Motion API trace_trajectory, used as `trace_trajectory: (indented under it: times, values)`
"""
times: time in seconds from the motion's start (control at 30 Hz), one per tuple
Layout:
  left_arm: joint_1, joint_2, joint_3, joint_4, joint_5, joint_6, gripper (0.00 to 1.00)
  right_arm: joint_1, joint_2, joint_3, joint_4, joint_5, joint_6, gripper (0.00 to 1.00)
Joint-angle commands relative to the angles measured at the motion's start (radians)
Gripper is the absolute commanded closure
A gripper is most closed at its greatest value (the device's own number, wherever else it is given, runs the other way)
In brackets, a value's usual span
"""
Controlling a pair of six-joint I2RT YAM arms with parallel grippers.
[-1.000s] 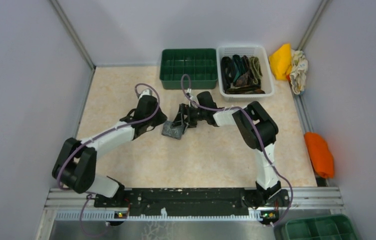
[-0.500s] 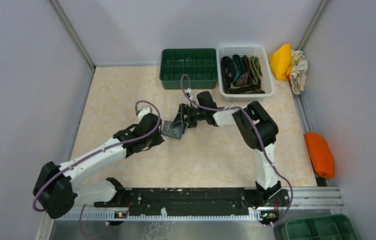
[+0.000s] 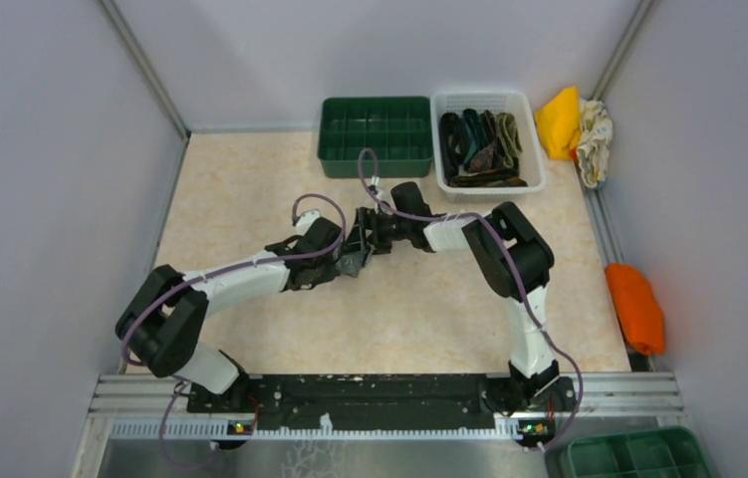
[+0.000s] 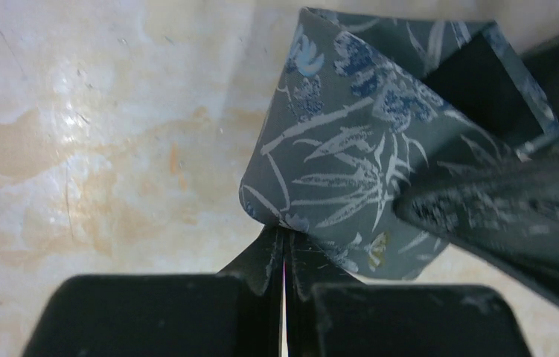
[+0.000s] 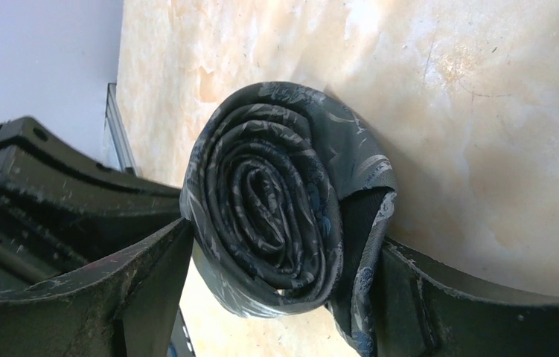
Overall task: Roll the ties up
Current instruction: Roll the tie at the center of the board.
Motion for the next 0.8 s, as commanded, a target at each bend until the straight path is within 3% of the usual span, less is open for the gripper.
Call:
trace_trajectory:
  times: [0.0,0.47,0.6,0.77]
  values:
    - [0.031,0.058,0.049,0.049,-0.044,0.044,1.0,0.01,0.002,-0.031,-0.103,0.047,-0.047,0.23]
    - [0.124,0.097,0.028,0.042,-0.101,0.076,1.0,0.012,0.029,-0.02,-0.072,0.066,-0.017,0.22]
    - [0.219,0.072,-0.007,0.09,-0.047,0.081,1.0,0.011,0.043,-0.012,-0.045,0.062,0.006,0.2]
    - [0.25,0.066,-0.012,0.176,-0.016,0.069,1.0,0.012,0.057,-0.005,-0.043,0.077,0.014,0.19]
